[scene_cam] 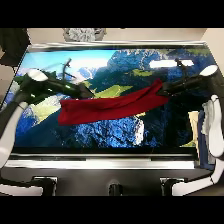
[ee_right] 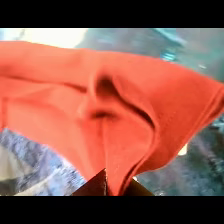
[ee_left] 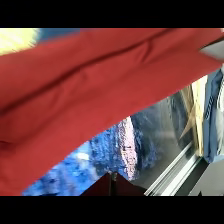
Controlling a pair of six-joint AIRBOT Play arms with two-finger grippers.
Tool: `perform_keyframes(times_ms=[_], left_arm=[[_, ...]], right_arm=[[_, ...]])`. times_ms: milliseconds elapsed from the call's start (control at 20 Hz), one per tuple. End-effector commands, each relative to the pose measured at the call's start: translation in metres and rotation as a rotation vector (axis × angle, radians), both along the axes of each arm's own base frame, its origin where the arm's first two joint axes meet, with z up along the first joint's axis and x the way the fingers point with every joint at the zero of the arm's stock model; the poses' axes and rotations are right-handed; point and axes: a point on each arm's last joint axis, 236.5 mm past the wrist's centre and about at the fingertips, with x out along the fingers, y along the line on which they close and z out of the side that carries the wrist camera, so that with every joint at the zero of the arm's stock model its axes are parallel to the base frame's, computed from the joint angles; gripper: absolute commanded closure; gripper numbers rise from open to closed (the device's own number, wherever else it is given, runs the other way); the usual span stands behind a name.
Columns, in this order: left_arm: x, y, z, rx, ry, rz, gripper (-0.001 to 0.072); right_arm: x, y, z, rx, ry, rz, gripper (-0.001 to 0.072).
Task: Fold the shirts.
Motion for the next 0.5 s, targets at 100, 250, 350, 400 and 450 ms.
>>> perform_keyframes(times_ms=[100,250,350,400,450], left_arm=[[-0.015,-0.087,-0.057,0.001,0.037,0.061,0.0681],[-0.014,-0.119,-0.081,-0.008,0.108,0.085,0.0681],[-0.017,-0.151,-0.088,-0.09,0.185,0.095,0.0681],[-0.019,-0.167,-0.09,-0.139,0.23,0.106,0.0681],[-0.022,-0.183,-0.092,-0.18,0.26,0.111,0.0681]], right_arm=[[-0.045,0.025,0.104,-0.029,-0.16,0.051,0.066],[-0.075,0.03,0.138,-0.046,-0.185,0.054,0.0659],[-0.094,0.031,0.149,-0.062,-0.181,0.067,0.0659],[-0.101,0.03,0.152,-0.077,-0.174,0.069,0.0658],[-0.108,0.027,0.153,-0.094,-0.165,0.066,0.0658]])
